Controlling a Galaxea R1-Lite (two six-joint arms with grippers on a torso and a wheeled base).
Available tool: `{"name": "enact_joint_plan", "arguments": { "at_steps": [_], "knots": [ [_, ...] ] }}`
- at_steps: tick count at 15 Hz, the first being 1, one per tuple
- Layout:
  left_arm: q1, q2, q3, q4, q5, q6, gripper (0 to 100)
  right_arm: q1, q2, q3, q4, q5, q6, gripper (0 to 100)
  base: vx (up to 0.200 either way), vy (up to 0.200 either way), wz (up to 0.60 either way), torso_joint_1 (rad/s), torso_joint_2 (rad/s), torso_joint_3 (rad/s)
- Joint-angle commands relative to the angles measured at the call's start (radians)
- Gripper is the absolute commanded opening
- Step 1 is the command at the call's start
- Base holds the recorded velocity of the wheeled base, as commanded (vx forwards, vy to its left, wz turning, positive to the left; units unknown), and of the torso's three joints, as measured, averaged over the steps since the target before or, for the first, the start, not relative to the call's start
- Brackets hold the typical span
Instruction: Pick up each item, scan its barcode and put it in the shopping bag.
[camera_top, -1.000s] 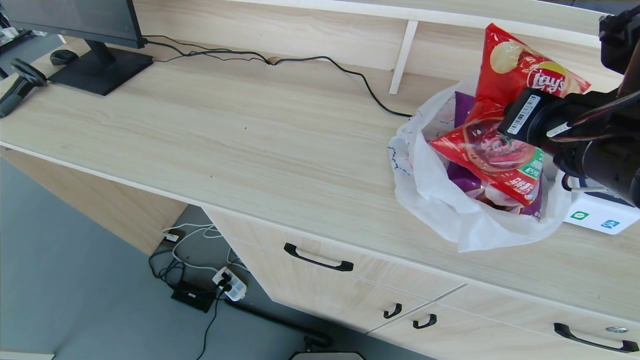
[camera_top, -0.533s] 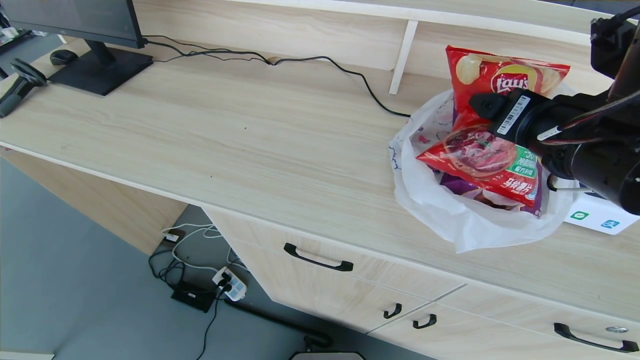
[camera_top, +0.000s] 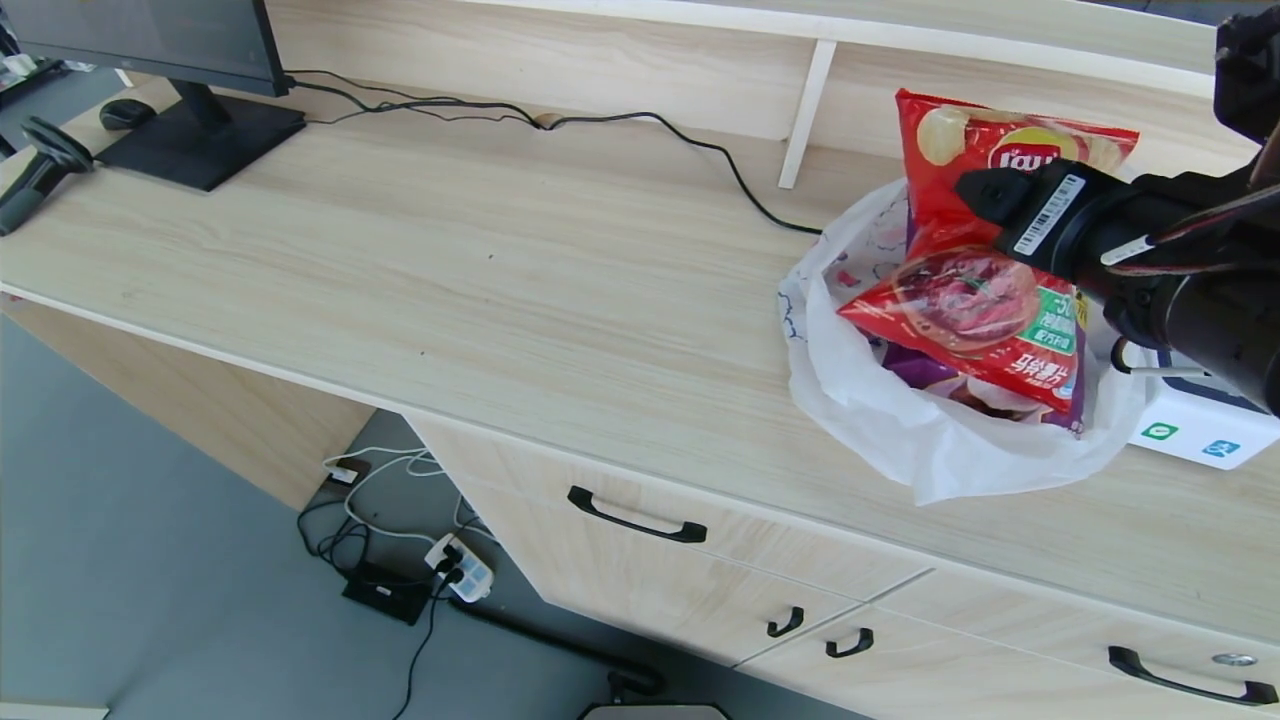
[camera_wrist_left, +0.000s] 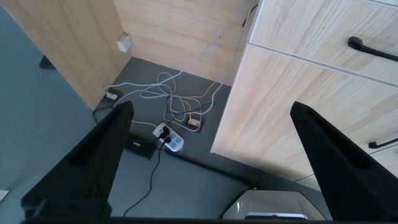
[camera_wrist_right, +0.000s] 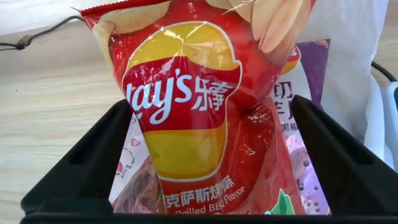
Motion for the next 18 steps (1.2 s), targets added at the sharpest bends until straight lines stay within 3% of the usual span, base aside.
{"name": "enact_joint_plan", "arguments": {
  "at_steps": [1,5,8,10,13,15,18],
  "knots": [
    [0.0,0.002,0.0,0.0,0.0,0.0,100,0.0,-0.06,0.017,-0.014,-0.002,-0.027,100,0.0,0.0,0.0,0.0,0.0,0.0],
    [0.0,0.002,0.0,0.0,0.0,0.002,100,0.0,-0.117,0.035,-0.014,-0.003,-0.081,100,0.0,0.0,0.0,0.0,0.0,0.0],
    [0.0,0.002,0.0,0.001,0.0,0.002,100,0.037,-0.241,0.155,-0.017,0.003,-0.193,100,0.0,0.0,0.0,0.0,0.0,0.0],
    [0.0,0.002,0.0,0.001,0.0,0.002,100,0.128,-0.382,0.313,-0.017,0.001,-0.213,100,0.0,0.0,0.0,0.0,0.0,0.0],
    [0.0,0.002,0.0,0.0,0.0,0.002,100,0.161,-0.518,0.512,-0.017,-0.002,-0.222,100,0.0,0.0,0.0,0.0,0.0,0.0],
    [0.0,0.002,0.0,0.003,0.0,0.002,100,0.275,-0.635,0.716,-0.015,-0.015,-0.217,100,0.0,0.0,0.0,0.0,0.0,0.0],
    [0.0,0.002,0.0,0.003,0.0,0.002,100,0.309,-0.719,0.873,-0.014,-0.006,-0.199,100,0.0,0.0,0.0,0.0,0.0,0.0]
  ]
}}
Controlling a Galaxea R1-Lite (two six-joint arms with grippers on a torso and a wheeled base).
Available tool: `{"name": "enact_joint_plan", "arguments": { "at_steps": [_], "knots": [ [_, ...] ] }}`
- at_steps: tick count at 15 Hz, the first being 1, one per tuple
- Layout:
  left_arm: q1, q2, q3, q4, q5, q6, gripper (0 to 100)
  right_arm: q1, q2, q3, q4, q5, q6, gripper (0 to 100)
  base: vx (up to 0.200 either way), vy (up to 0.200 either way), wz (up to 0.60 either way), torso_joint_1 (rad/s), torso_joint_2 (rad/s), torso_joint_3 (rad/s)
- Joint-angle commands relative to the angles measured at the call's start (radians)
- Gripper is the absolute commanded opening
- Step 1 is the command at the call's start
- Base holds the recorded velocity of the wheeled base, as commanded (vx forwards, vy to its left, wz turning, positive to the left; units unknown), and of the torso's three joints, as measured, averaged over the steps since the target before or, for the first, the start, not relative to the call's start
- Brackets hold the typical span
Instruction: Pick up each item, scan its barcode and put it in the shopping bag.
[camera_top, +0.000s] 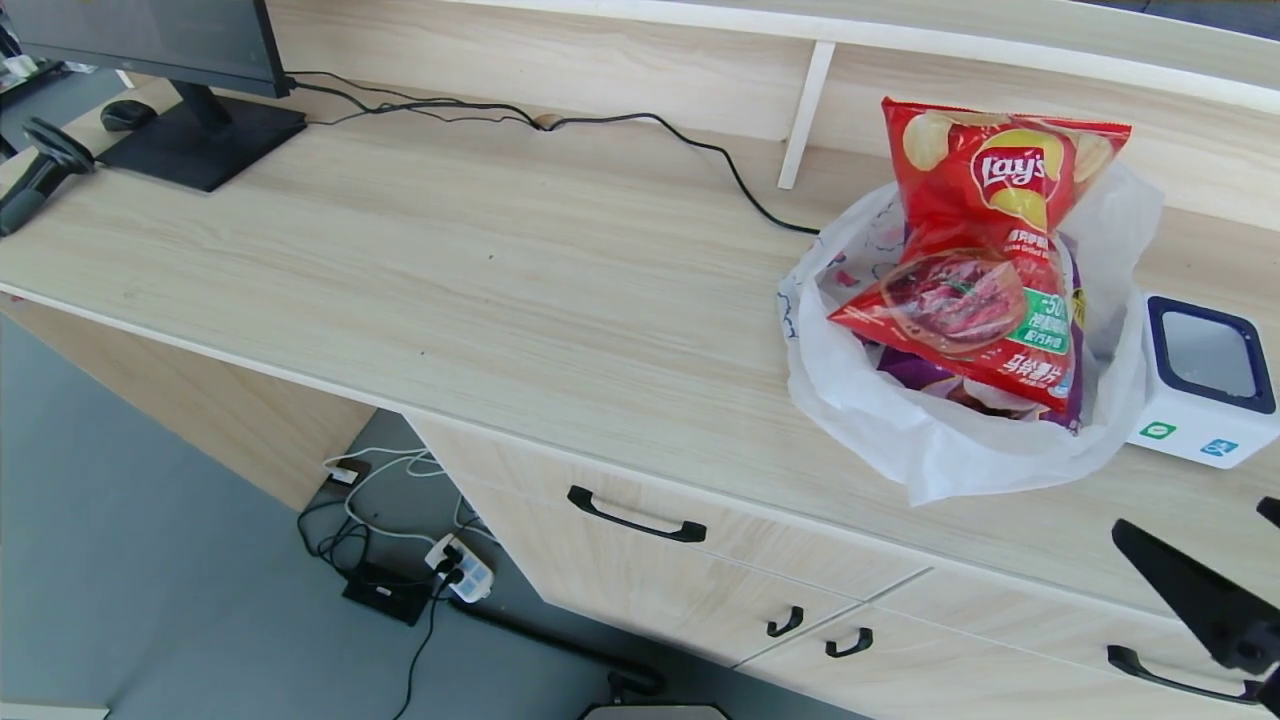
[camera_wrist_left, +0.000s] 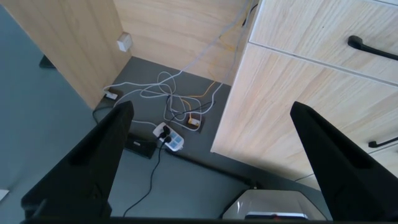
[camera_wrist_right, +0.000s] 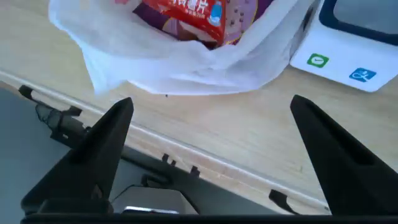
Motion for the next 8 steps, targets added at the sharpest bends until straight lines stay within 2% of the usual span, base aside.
{"name": "enact_joint_plan", "arguments": {
  "at_steps": [1,4,5,6,7,8],
  "knots": [
    [0.0,0.002,0.0,-0.003,0.0,-0.003,100,0.063,-0.124,0.142,0.002,0.004,0.009,100,0.0,0.0,0.0,0.0,0.0,0.0],
    [0.0,0.002,0.0,0.001,0.0,0.0,100,0.174,-0.15,0.248,0.008,0.004,0.045,100,0.0,0.0,0.0,0.0,0.0,0.0],
    [0.0,0.002,0.0,0.001,0.0,0.0,100,0.169,-0.147,0.276,0.024,-0.003,0.095,100,0.0,0.0,0.0,0.0,0.0,0.0],
    [0.0,0.002,0.0,0.001,0.0,0.0,100,0.119,-0.145,0.27,0.08,-0.02,0.153,100,0.0,0.0,0.0,0.0,0.0,0.0],
    [0.0,0.002,0.0,0.001,0.0,0.0,100,0.059,-0.161,0.274,0.14,-0.031,0.171,100,0.0,0.0,0.0,0.0,0.0,0.0],
    [0.0,0.002,0.0,0.001,0.0,0.0,100,0.053,-0.216,0.276,0.229,-0.026,0.179,100,0.0,0.0,0.0,0.0,0.0,0.0]
  ]
}}
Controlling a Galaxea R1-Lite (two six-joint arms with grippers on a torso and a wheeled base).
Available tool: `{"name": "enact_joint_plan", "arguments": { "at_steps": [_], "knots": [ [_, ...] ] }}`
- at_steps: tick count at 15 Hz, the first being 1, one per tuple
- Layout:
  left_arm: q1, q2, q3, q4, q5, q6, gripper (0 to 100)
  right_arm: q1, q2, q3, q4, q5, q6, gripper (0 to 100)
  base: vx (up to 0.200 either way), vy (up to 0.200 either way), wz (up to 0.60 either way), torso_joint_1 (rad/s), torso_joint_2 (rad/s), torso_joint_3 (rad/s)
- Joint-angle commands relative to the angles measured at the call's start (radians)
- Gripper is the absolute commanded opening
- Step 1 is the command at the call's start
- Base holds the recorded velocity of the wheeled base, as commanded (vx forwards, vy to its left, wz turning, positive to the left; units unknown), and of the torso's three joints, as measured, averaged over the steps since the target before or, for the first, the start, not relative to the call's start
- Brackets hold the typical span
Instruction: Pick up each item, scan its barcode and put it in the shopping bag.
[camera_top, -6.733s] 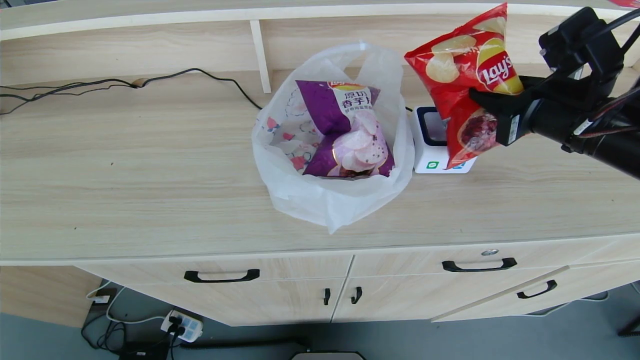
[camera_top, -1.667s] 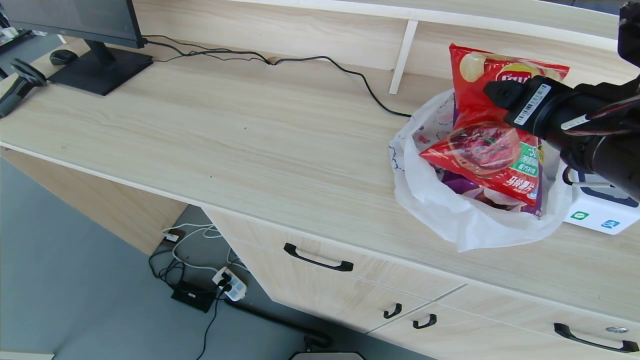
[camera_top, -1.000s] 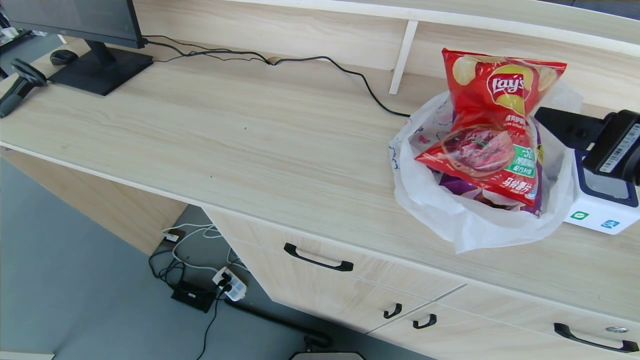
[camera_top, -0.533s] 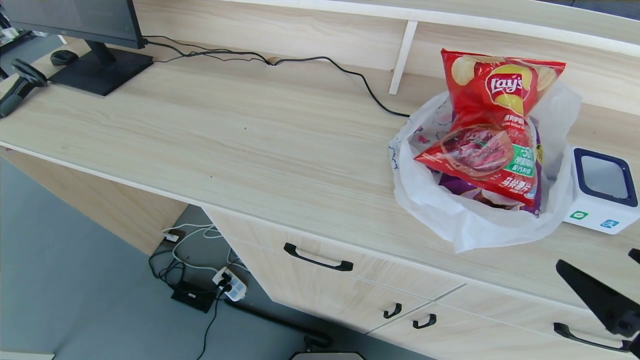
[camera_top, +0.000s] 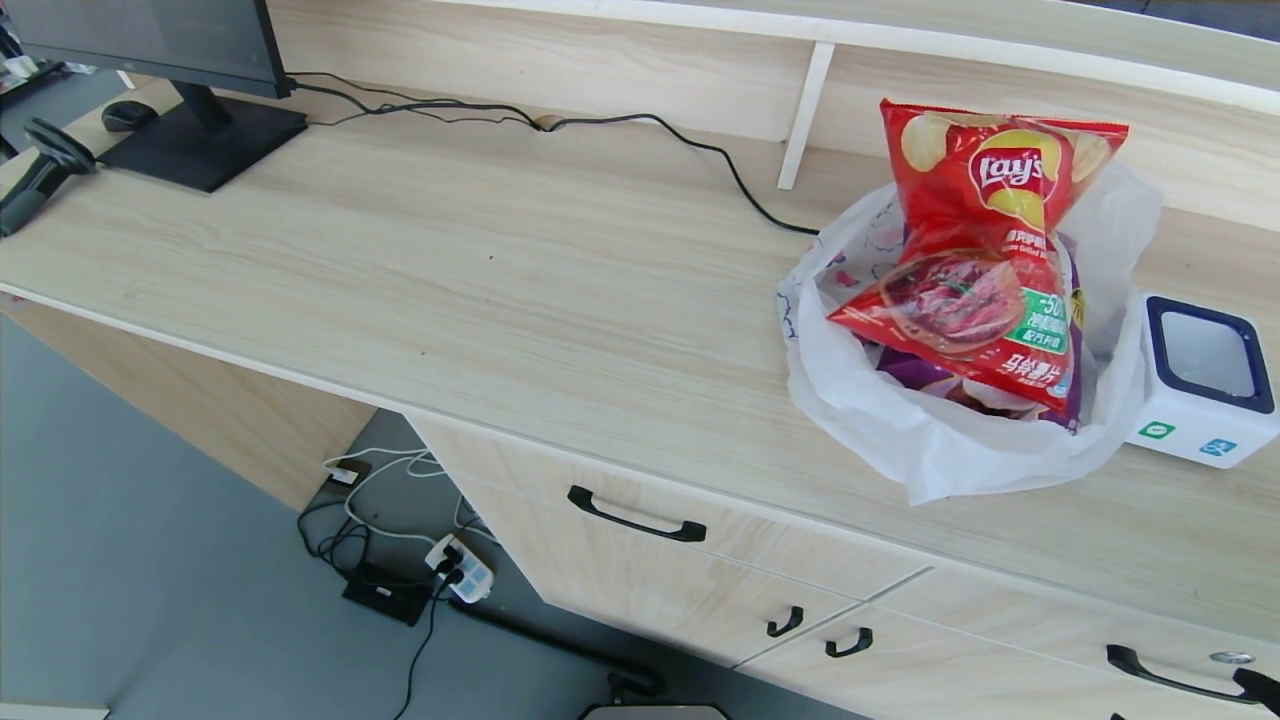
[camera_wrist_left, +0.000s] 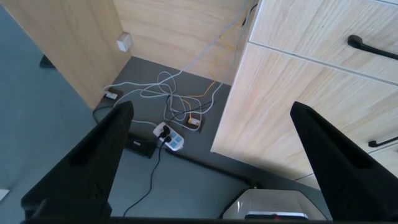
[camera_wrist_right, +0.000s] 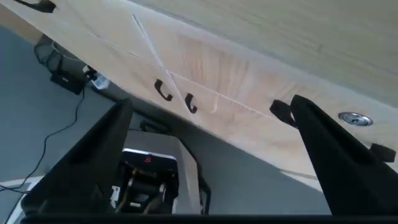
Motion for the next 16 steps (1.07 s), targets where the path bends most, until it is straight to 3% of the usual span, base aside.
{"name": "enact_joint_plan", "arguments": {
  "at_steps": [1,2,5,8,9,10,13,16],
  "knots": [
    [0.0,0.002,0.0,-0.001,0.0,0.0,100,-0.018,-0.154,0.008,0.19,0.035,-0.002,100,0.0,0.0,0.0,0.0,0.0,0.0],
    [0.0,0.002,0.0,-0.001,0.0,0.0,100,-0.006,-0.298,-0.003,0.304,0.081,-0.069,100,0.0,0.0,0.0,0.0,0.0,0.0],
    [0.0,0.002,0.0,-0.001,0.0,0.0,100,-0.007,-0.378,-0.011,0.317,0.145,-0.107,100,0.0,0.0,0.0,0.0,0.0,0.0],
    [0.0,0.002,0.0,-0.001,0.0,0.0,100,0.048,-0.508,-0.006,0.314,0.384,-0.15,100,0.0,0.0,0.0,0.0,0.0,0.0],
    [0.0,0.002,0.0,-0.001,0.0,0.001,100,0.088,-0.531,-0.005,0.311,0.421,-0.17,100,0.0,0.0,0.0,0.0,0.0,0.0],
    [0.0,0.002,0.0,-0.001,0.0,0.0,100,0.111,-0.534,-0.005,0.31,0.437,-0.167,100,0.0,0.0,0.0,0.0,0.0,0.0],
    [0.0,0.002,0.0,-0.001,0.0,0.001,100,0.322,-0.564,-0.003,0.308,0.506,-0.16,100,0.0,0.0,0.0,0.0,0.0,0.0],
    [0.0,0.002,0.0,-0.001,0.0,0.001,100,0.287,-0.468,-0.002,0.304,0.503,-0.149,100,0.0,0.0,0.0,0.0,0.0,0.0]
  ]
}}
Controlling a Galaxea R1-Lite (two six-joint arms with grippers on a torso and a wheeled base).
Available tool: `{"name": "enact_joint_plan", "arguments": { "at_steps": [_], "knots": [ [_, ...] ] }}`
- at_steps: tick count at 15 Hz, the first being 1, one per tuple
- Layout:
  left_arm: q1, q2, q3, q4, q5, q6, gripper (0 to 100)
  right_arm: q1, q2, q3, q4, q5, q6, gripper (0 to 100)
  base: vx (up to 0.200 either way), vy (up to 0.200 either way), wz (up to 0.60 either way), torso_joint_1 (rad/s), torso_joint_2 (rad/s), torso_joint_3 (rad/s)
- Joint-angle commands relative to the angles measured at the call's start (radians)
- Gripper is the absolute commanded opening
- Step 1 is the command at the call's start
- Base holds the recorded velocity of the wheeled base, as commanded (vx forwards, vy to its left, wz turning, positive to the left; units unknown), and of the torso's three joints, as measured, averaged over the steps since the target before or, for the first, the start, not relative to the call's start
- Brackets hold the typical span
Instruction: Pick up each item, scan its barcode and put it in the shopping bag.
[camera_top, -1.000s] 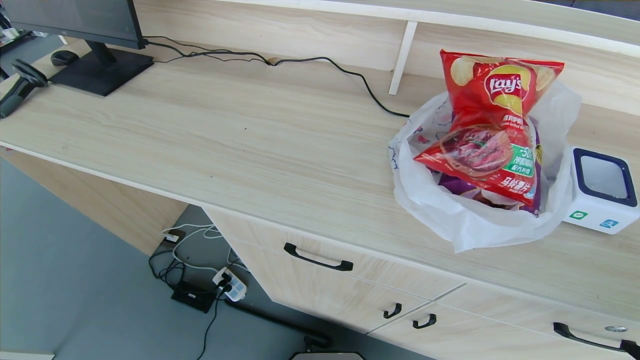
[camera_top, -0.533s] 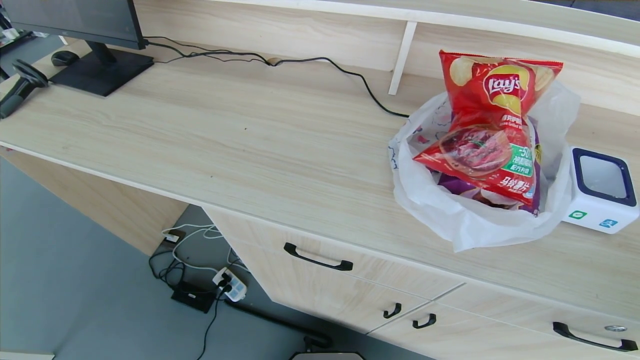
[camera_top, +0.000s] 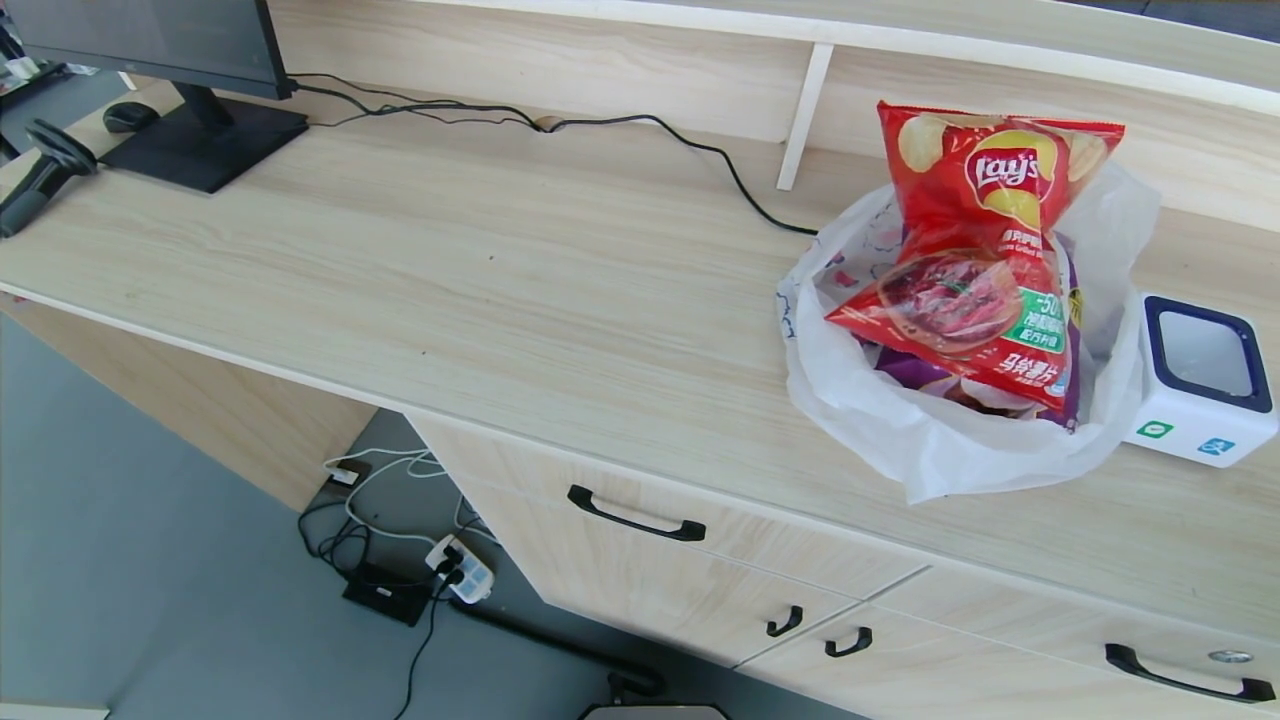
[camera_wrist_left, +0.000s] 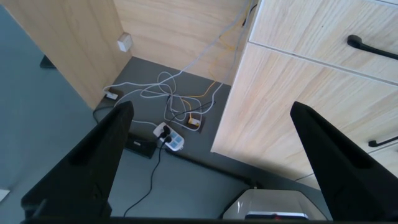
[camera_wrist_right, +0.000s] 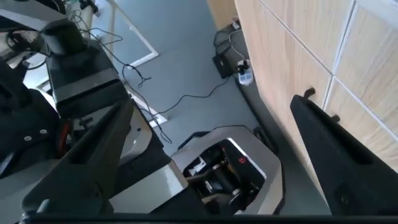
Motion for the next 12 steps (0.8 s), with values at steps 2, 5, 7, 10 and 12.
{"name": "enact_joint_plan", "arguments": {
  "at_steps": [2,5,7,10,12],
  "knots": [
    [0.0,0.002,0.0,-0.001,0.0,-0.001,100,-0.249,0.185,0.0,-0.002,0.002,0.001,100,0.0,0.0,0.0,0.0,0.0,0.0],
    [0.0,0.002,0.0,-0.001,0.0,-0.001,100,-0.73,0.179,0.0,-0.003,-0.001,-0.017,100,0.0,0.0,0.0,0.0,0.0,0.0],
    [0.0,0.002,0.0,-0.001,0.0,-0.001,100,-0.966,0.113,-0.006,-0.003,0.0,-0.111,100,0.0,0.0,0.0,0.0,0.0,0.0],
    [0.0,0.002,0.0,-0.001,0.0,0.0,100,-1.103,0.014,-0.013,-0.005,0.005,-0.272,100,0.0,0.0,0.0,0.0,0.0,0.0],
    [0.0,0.002,0.0,-0.001,0.0,0.0,100,-1.266,-0.02,-0.015,-0.005,0.009,-0.255,100,0.0,0.0,0.0,0.0,0.0,0.0]
  ]
}}
